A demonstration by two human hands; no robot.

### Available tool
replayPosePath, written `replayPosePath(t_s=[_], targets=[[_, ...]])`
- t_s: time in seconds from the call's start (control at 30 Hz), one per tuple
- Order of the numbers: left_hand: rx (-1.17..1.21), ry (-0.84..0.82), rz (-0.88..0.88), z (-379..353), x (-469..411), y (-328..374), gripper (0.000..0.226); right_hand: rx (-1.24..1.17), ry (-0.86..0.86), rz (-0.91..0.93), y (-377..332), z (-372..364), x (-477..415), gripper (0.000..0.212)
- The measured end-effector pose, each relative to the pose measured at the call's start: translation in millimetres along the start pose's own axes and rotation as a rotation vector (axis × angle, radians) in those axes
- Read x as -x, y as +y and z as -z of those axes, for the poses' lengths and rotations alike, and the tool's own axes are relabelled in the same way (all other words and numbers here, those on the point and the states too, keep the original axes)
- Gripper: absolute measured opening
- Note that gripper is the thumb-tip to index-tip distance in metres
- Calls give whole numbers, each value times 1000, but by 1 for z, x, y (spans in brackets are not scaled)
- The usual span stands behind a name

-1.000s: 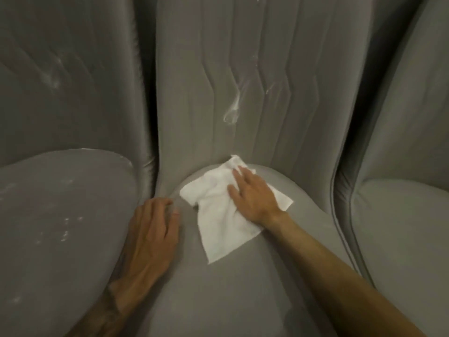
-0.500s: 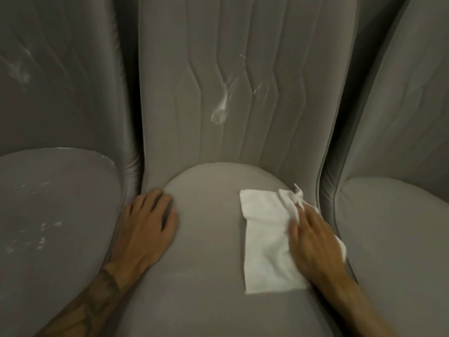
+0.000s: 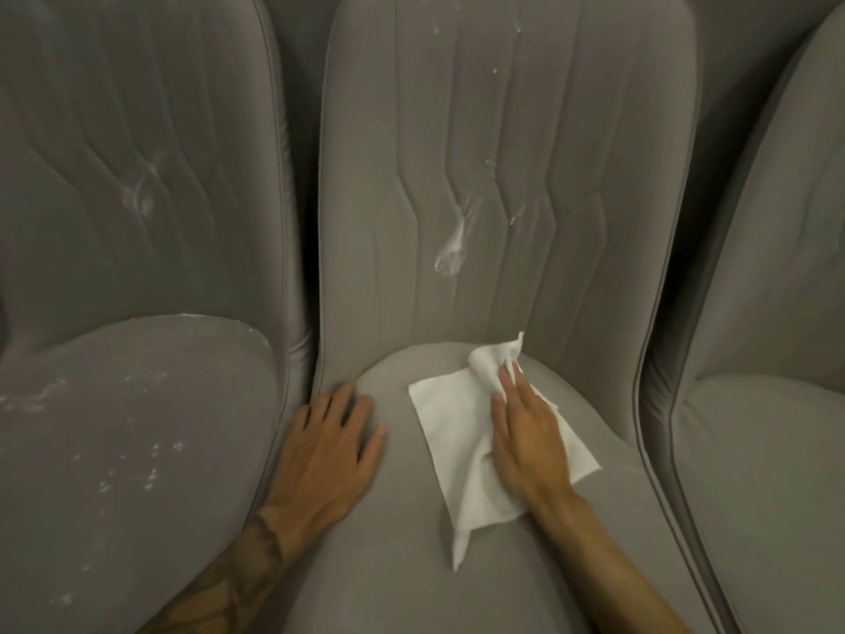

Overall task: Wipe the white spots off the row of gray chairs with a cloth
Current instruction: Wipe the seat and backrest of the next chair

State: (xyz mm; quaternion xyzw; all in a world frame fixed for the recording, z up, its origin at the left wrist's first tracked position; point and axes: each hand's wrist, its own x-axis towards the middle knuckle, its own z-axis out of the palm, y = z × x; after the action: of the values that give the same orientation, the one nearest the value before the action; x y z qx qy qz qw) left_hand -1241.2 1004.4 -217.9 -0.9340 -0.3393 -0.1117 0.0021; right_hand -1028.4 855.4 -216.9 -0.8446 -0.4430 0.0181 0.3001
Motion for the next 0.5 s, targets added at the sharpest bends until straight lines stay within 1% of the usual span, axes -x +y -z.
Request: replayPosePath(t_s=[0.07,0.17,0.27,0.3,0.37,0.43,0.5], targets=[[-19,22,-24,1,-5,-2,54,-129,85,18,-13,-8,-29,54],[-65,94,-50,6,-19,-6,51,-147,208,124,-29,-16,-69,54],[-128,202,-114,11,-39,-10,50,-228,344,141,-37,-18,-110,56],[-139,241,-140,13,-47,-13,48,-215,381,149,-39,-23,-120,56],[-163,321,-194,18,-68,-18,45,-107,403,205,-42,-39,-133,57],[-204,376,-241,29,-94,-21,49,-24,415,247,-41,-55,-142,60],[-216,440,-254,45,-126,-24,57,40,452,248,-38,-60,-156,61]])
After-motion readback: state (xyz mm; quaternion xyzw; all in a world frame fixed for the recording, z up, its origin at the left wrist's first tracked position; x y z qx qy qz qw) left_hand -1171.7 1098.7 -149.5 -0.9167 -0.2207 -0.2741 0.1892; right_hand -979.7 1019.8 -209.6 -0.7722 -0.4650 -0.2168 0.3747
